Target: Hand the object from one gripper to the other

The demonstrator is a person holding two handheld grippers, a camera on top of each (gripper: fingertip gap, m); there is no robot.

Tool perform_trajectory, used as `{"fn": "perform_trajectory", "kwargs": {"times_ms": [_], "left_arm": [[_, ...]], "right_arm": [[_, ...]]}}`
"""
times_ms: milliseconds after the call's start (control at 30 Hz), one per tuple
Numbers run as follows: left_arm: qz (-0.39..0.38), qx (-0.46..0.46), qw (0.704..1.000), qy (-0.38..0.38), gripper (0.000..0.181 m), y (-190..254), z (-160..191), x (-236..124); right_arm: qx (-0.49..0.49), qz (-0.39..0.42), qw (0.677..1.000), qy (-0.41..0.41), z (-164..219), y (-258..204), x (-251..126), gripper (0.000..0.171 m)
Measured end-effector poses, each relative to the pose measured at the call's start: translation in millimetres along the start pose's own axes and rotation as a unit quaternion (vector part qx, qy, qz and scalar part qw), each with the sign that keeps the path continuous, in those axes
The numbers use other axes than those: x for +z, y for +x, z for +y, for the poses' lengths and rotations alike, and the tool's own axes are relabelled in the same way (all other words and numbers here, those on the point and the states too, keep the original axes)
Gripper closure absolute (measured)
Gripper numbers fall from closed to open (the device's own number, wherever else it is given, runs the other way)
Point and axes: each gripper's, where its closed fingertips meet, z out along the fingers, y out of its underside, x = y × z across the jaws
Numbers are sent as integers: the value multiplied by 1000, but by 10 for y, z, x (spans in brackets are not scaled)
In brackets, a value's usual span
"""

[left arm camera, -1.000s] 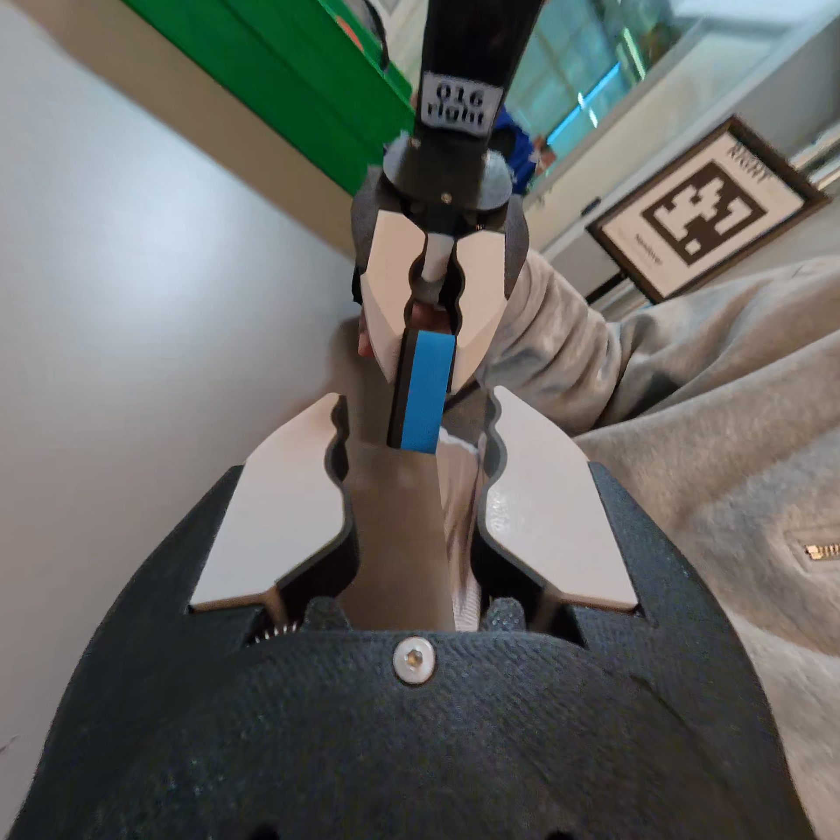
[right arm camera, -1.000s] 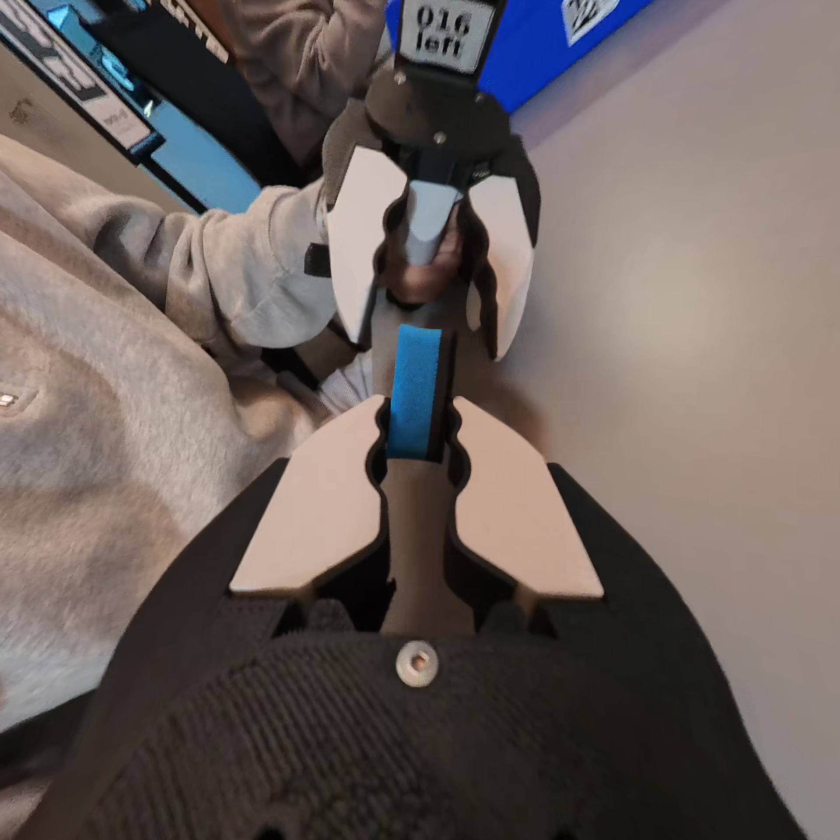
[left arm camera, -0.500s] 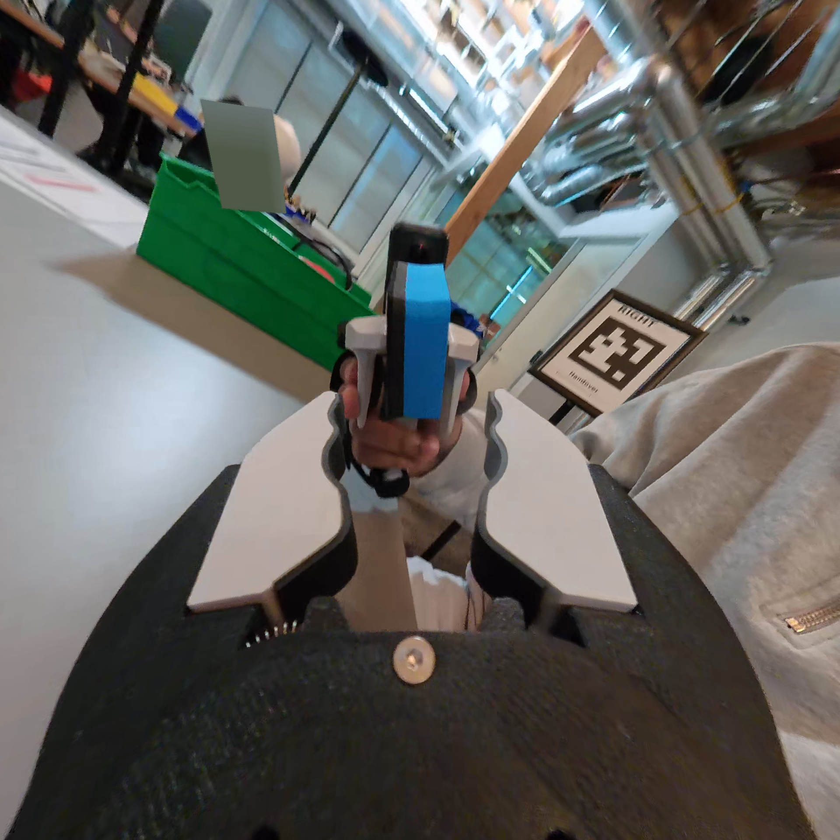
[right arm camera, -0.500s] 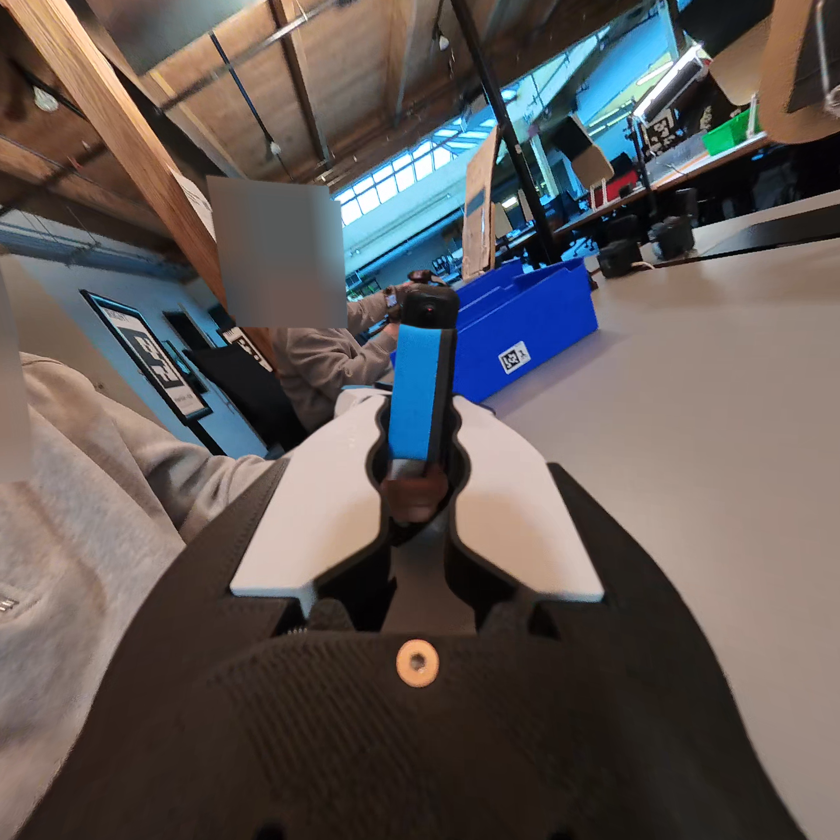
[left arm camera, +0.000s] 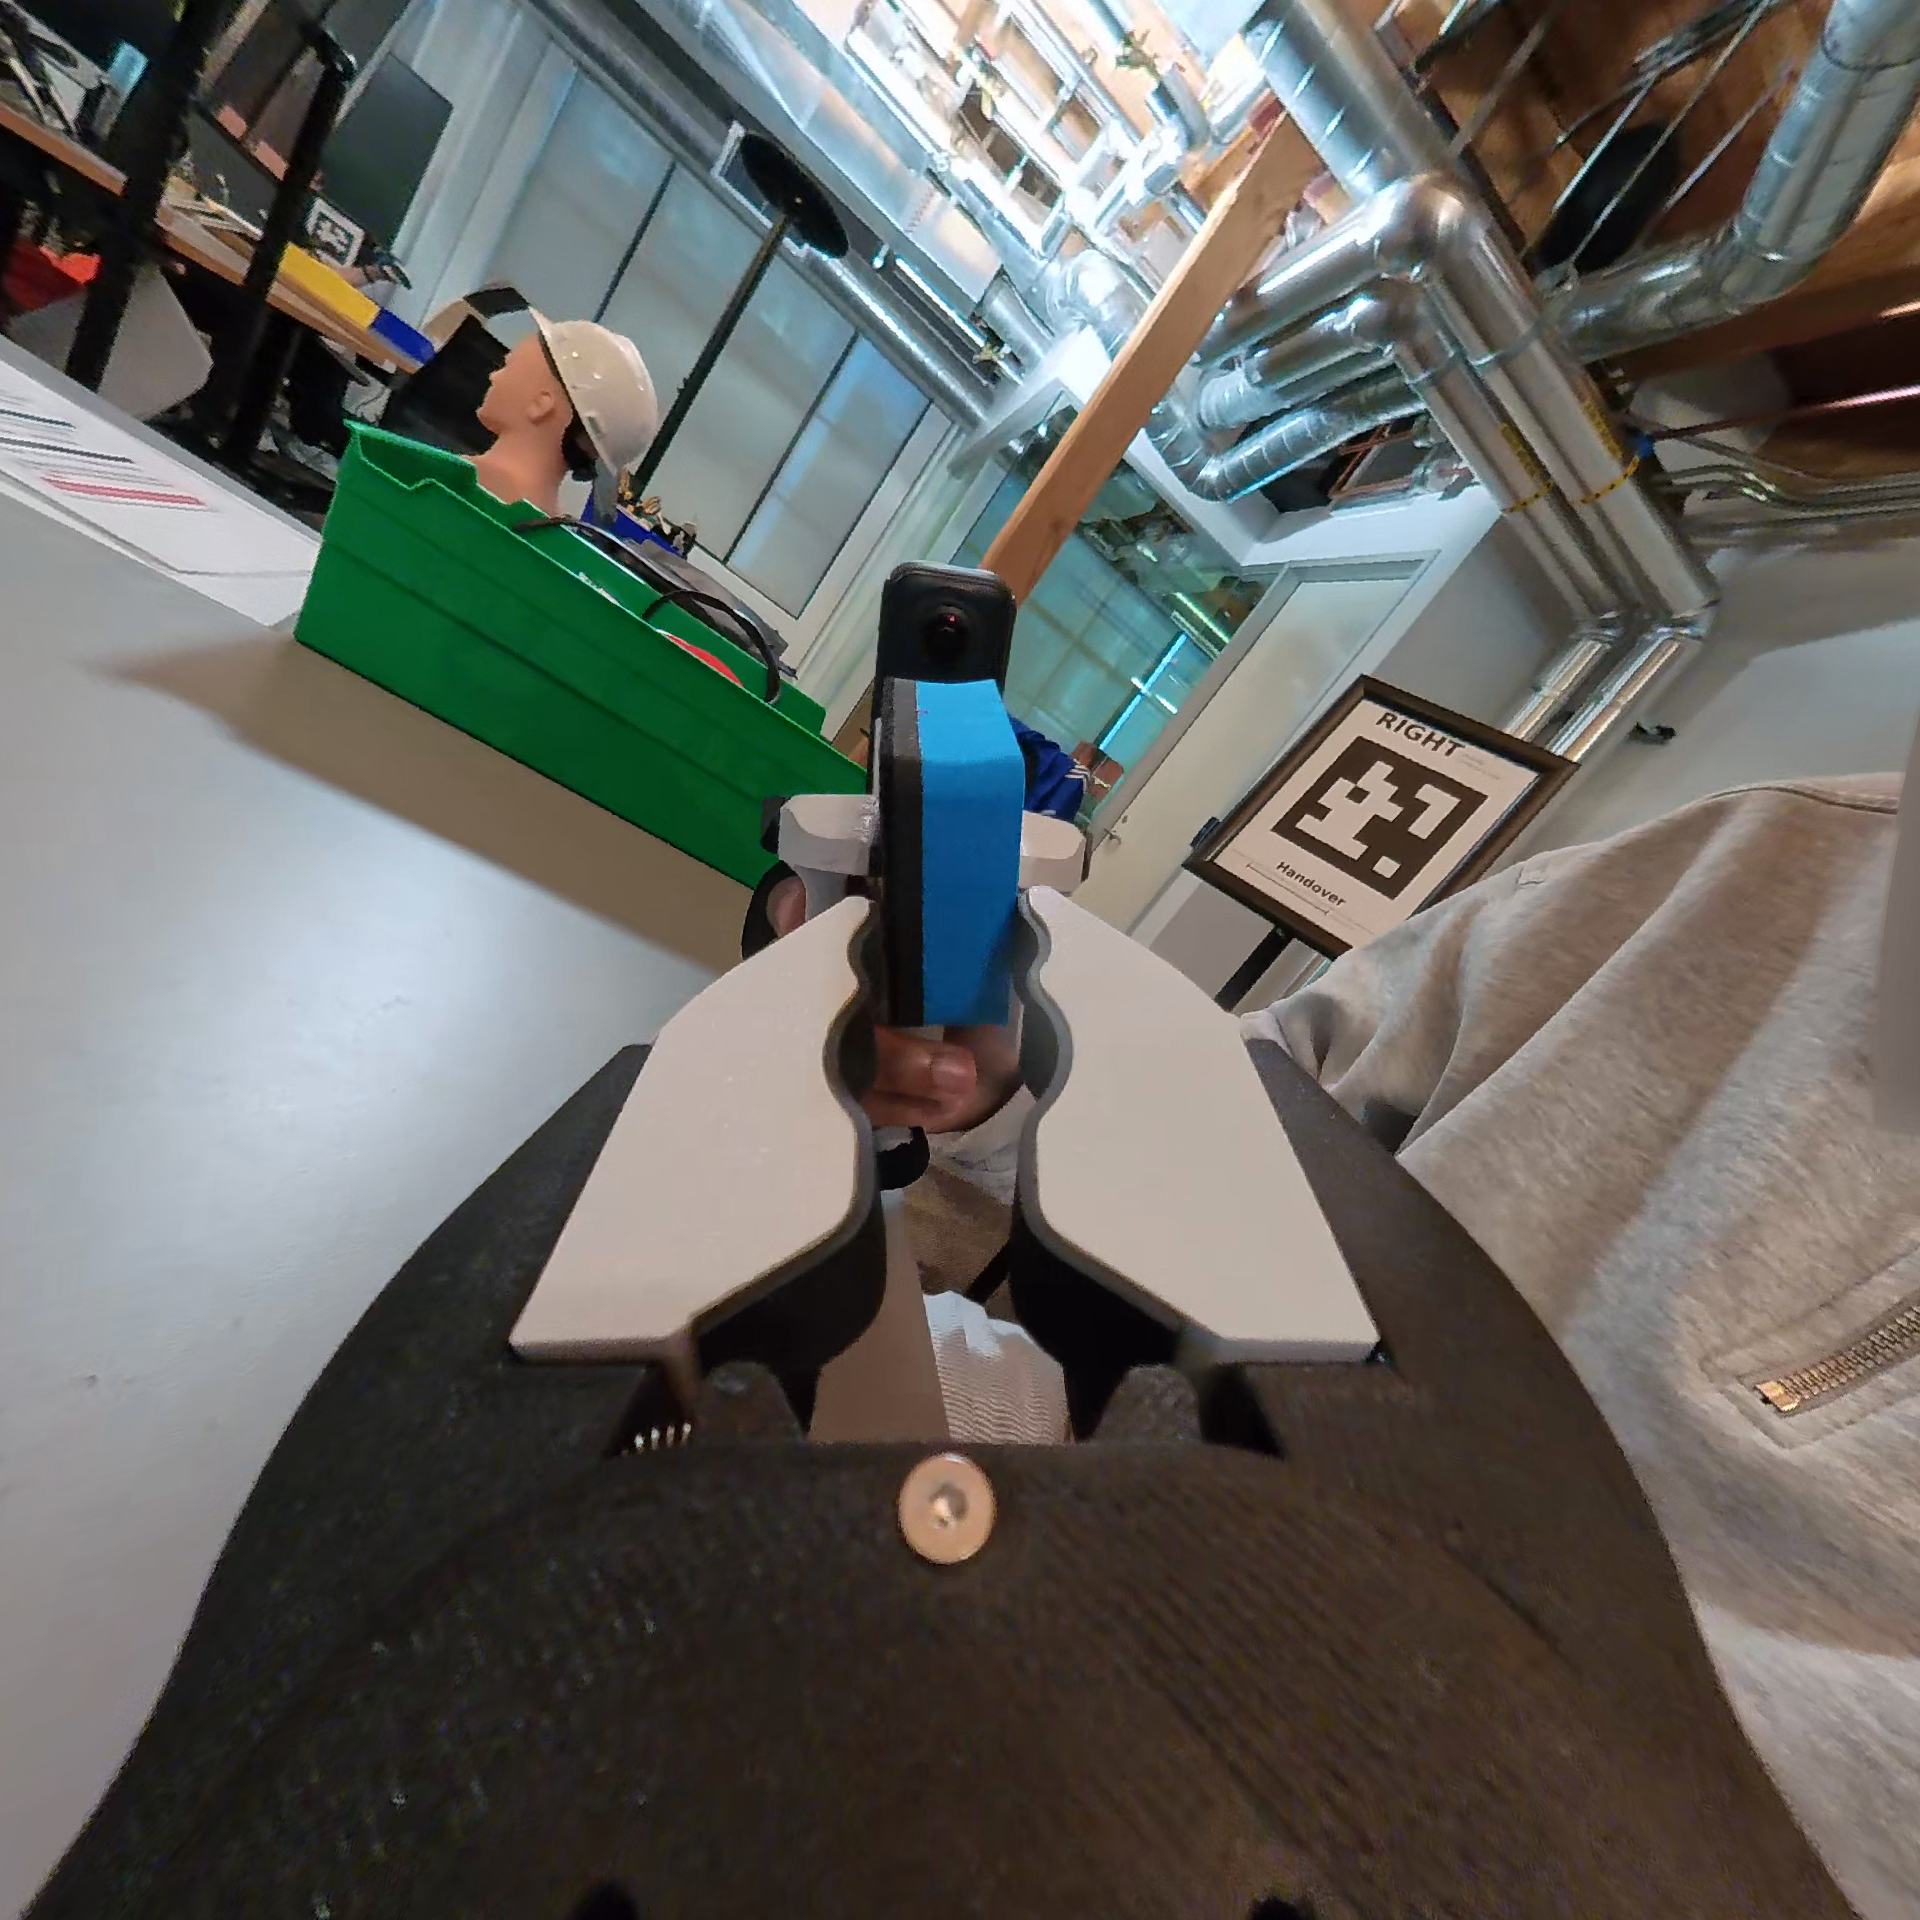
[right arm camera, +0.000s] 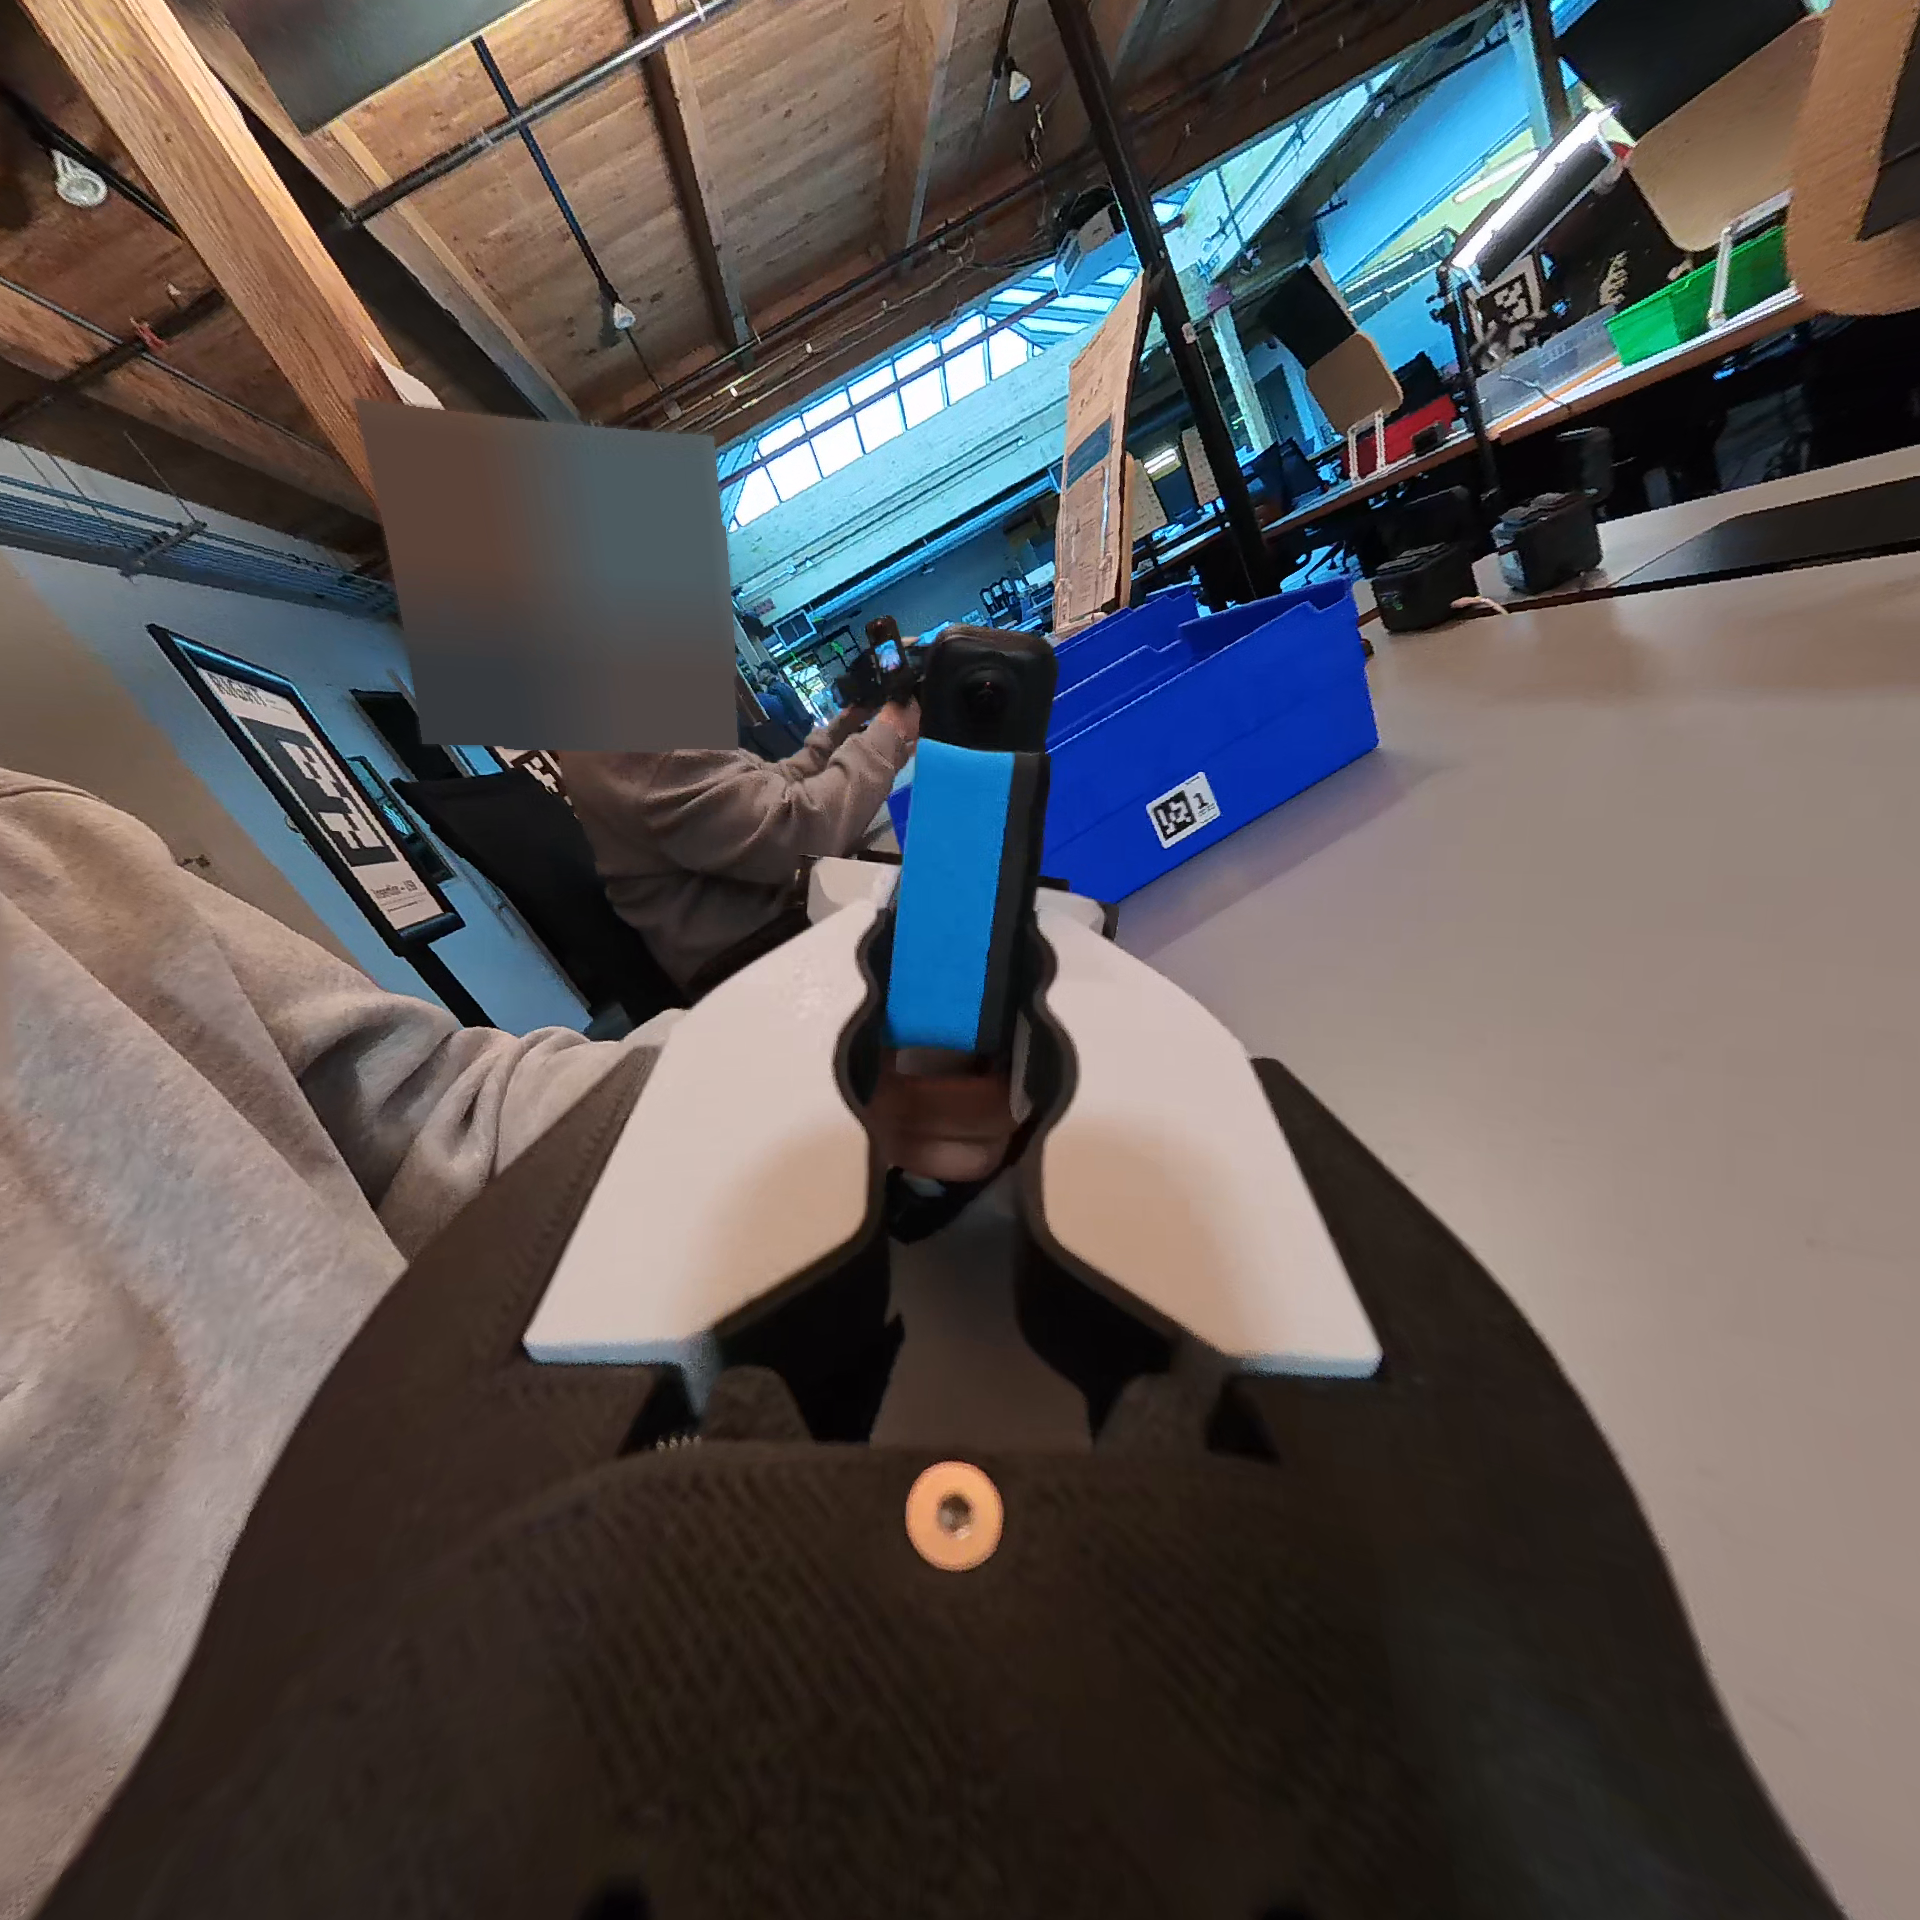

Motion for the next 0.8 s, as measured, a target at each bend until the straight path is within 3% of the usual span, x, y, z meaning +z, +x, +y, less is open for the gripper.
{"fn": "perform_trajectory", "kwargs": {"times_ms": [133, 400, 667, 800], "left_arm": [[-13, 8, 1000, -9, 159, -30, 8, -8], [-13, -59, 998, -5, 160, -124, -26, -85], [45, -164, 984, -50, 159, -67, 127, -83], [58, -198, 976, -74, 159, -59, 229, -66]], "right_arm": [[-14, 18, 1000, -9, 21, 50, -2, 144], [-186, 99, 977, -32, -24, 175, -90, 106], [-298, 65, 950, -73, 123, 12, -37, 90], [-325, 70, 937, -108, 203, 48, -55, 93]]}}
